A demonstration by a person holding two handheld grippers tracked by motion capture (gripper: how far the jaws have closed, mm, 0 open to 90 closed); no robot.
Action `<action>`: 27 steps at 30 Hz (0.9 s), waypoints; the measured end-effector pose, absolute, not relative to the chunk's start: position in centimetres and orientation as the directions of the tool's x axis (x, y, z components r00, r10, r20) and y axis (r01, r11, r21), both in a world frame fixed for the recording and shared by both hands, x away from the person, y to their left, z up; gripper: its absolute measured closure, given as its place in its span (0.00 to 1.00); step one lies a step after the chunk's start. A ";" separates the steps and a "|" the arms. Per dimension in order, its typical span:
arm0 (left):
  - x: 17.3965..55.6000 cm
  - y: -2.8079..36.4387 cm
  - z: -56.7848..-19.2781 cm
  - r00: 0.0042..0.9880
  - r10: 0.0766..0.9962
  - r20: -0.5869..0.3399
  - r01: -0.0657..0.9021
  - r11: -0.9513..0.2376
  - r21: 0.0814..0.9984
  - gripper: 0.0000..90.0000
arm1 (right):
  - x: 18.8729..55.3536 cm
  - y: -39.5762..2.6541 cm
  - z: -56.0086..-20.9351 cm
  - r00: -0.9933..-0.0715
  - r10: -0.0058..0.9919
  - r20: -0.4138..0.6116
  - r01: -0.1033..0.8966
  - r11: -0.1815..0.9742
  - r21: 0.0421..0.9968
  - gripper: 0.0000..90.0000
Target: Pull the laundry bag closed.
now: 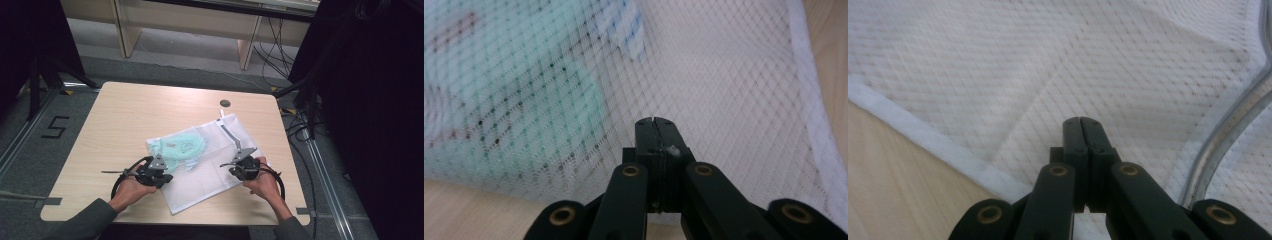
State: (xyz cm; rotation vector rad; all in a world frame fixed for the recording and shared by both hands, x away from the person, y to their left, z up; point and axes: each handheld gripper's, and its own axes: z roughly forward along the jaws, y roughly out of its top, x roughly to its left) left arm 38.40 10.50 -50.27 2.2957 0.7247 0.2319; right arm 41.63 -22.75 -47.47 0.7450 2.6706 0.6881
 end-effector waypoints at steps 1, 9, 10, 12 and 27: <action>38.6 10.5 -50.3 0.841 0.541 -0.011 0.408 -0.620 0.670 0.99 | 41.7 -22.8 -47.7 -0.825 0.547 -0.140 0.415 0.756 0.507 1.00; 39.0 10.7 -50.5 0.825 0.564 -0.007 0.432 -0.623 0.652 0.99 | 41.8 -22.3 -48.7 -0.843 0.524 -0.124 0.422 0.786 0.451 1.00; 39.0 10.7 -50.4 0.835 0.550 0.014 0.413 -0.644 0.644 0.99 | 41.8 -22.3 -48.7 -0.843 0.524 -0.124 0.422 0.786 0.451 1.00; 39.0 10.9 -50.3 0.839 0.543 0.034 0.401 -0.660 0.635 0.99 | 41.7 -22.2 -48.6 -0.842 0.524 -0.129 0.425 0.791 0.440 1.00; 39.7 14.6 -50.1 0.801 0.599 0.014 0.473 -0.647 0.598 0.99 | 39.2 -18.0 -48.6 -0.907 0.408 -0.105 0.327 0.839 0.434 1.00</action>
